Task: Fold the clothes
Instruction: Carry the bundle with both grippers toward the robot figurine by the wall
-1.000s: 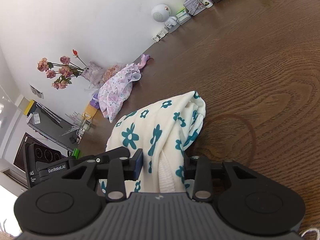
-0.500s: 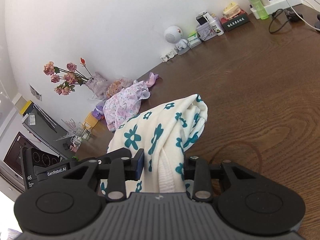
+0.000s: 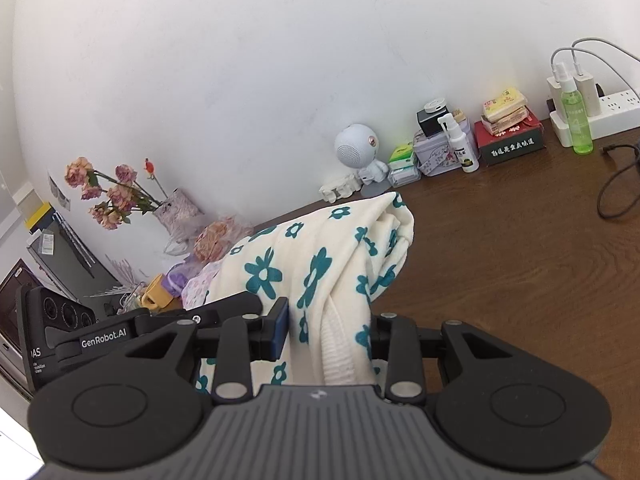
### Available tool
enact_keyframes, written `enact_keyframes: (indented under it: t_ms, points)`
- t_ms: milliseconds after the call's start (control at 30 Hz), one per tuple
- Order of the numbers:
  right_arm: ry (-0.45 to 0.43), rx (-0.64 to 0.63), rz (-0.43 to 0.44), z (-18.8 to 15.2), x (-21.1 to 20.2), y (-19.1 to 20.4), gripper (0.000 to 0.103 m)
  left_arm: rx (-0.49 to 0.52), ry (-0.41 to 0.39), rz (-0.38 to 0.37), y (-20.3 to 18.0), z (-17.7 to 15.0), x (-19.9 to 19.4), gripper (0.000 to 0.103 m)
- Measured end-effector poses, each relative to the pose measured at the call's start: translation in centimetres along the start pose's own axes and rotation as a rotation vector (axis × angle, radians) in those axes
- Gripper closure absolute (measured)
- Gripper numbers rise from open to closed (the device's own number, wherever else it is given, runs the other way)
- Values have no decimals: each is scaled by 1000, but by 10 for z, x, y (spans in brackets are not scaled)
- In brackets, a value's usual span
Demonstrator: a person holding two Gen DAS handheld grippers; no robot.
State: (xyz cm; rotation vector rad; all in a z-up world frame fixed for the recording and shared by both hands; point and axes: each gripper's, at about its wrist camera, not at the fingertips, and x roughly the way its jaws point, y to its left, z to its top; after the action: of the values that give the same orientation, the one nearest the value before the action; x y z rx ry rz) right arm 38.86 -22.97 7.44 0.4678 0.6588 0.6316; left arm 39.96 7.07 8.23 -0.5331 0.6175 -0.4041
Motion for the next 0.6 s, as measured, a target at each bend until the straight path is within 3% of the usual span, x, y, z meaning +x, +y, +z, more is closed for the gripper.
enact_keyframes:
  t_ms: [300, 600]
  points:
    - [6, 44, -57, 59, 124, -87, 71, -57, 28, 50, 61, 56, 145, 51]
    - [21, 92, -59, 86, 195, -145, 72, -127, 40, 68, 104, 69, 211, 51]
